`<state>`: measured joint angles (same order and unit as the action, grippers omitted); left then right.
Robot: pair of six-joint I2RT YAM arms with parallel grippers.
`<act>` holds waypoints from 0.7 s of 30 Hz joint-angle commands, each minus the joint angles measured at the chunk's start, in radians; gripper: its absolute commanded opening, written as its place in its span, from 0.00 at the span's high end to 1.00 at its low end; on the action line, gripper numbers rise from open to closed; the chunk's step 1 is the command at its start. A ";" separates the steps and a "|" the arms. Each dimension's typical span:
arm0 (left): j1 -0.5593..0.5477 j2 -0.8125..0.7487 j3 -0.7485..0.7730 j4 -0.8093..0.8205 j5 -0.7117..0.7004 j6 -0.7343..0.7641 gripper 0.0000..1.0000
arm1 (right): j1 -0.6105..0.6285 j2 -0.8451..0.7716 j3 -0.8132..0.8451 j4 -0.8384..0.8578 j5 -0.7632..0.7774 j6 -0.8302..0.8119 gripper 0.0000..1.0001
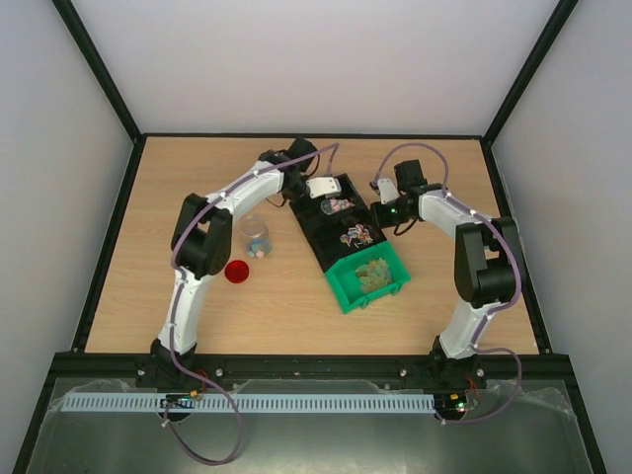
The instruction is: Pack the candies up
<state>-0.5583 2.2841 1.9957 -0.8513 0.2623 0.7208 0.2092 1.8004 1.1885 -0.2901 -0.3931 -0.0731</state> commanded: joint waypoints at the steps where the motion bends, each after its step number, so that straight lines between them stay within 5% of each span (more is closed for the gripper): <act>1: -0.026 -0.025 -0.164 0.102 0.262 -0.050 0.98 | 0.022 -0.012 -0.008 0.003 -0.021 -0.008 0.99; 21: 0.086 -0.164 -0.345 0.348 0.421 -0.132 0.98 | -0.046 -0.011 0.002 0.007 -0.004 0.043 0.99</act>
<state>-0.4694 2.1895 1.6737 -0.5117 0.5297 0.5739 0.1825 1.7977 1.1877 -0.2939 -0.4034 -0.0597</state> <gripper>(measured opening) 0.087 0.089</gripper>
